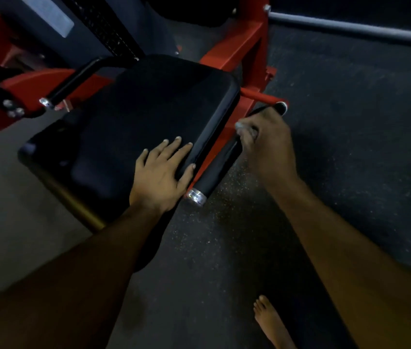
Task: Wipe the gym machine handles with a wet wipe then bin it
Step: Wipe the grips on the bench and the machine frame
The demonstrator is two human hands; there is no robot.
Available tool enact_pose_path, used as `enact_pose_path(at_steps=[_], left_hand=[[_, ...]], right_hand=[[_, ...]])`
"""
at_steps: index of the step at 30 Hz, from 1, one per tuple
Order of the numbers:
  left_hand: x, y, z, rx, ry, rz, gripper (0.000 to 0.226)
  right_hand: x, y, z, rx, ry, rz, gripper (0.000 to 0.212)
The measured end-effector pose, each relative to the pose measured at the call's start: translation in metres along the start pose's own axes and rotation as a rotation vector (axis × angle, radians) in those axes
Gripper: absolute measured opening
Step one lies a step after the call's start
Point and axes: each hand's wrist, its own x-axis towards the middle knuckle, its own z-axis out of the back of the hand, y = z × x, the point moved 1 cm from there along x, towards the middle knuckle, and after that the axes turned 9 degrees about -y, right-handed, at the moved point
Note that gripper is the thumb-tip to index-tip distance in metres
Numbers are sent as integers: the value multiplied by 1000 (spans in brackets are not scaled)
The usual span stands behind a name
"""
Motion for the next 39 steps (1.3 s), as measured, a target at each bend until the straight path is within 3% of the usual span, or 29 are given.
enact_pose_path(at_steps=[4,11,19,30,33,39], left_hand=[[3,0,-3,4,1,5,55],[2,3,-5,-11,9,16,55],[3,4,-5,15,2,2,56],[4,3,-4,12,12,3,58],[3,1,-3,21,14,9,58],[3,1,-2,45,27,8,60]], right_hand=[[-1,4,1,-21,63,22,16],[-86,47,-8,2,248,268,24],[-50,28,-3,-209,392,553,27],[43,-22,13,-198,137,189,31],[21,-6,12,-163,225,153,30],[-36,46,-3,-310,525,337,38]])
